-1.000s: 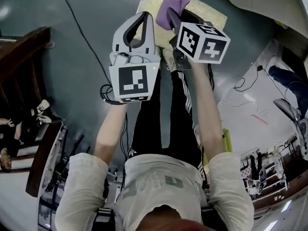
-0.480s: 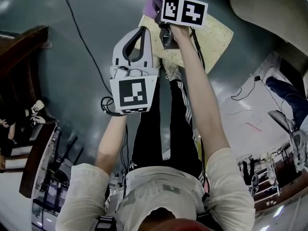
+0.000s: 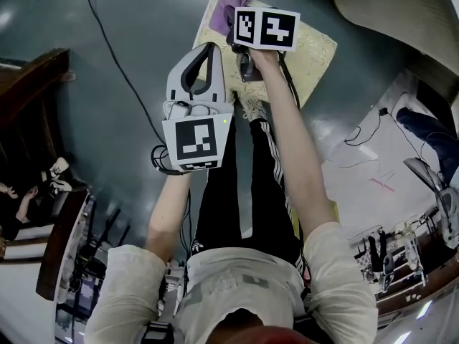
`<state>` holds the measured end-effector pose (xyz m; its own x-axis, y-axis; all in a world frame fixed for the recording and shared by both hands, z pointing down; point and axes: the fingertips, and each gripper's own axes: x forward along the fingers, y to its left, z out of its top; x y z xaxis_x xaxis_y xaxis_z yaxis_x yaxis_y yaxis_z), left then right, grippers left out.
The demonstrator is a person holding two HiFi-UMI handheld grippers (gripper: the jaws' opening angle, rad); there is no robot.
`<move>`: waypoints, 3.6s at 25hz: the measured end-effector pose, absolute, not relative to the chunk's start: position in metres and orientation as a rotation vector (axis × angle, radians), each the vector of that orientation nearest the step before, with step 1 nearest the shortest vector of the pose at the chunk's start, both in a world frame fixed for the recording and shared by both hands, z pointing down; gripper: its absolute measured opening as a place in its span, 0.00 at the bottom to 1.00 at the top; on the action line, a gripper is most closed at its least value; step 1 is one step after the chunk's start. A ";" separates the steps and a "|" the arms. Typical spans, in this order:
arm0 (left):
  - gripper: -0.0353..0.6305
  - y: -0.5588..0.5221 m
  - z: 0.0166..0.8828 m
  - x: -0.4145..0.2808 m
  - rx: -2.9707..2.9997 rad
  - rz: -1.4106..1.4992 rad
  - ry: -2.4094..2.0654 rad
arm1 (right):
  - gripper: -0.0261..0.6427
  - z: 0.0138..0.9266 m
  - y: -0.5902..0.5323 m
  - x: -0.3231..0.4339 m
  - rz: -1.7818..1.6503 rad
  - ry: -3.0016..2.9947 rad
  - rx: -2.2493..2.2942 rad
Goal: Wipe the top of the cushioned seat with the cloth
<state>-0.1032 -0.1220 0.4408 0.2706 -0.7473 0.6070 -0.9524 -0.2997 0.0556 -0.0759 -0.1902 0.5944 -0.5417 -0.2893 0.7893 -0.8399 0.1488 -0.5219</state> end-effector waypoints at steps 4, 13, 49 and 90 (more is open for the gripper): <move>0.06 -0.125 0.437 -0.078 2.156 0.660 -1.506 | 0.17 0.596 -0.181 -0.037 1.350 -1.891 1.096; 0.06 -0.127 0.427 -0.039 2.208 0.653 -1.456 | 0.17 0.593 -0.147 0.066 1.310 -1.784 1.202; 0.06 -0.084 0.447 -0.065 2.148 0.619 -1.574 | 0.17 0.592 -0.111 0.178 1.178 -1.719 1.319; 0.06 -0.069 0.410 -0.141 2.048 0.633 -1.696 | 0.17 0.459 -0.128 -0.068 1.126 -2.279 1.184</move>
<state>-0.1409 -0.0686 0.4098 0.1588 -0.7998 0.5788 -0.9835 -0.1794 0.0220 -0.0681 -0.1280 0.4589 -0.5972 -0.5340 0.5984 -0.7998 0.3405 -0.4944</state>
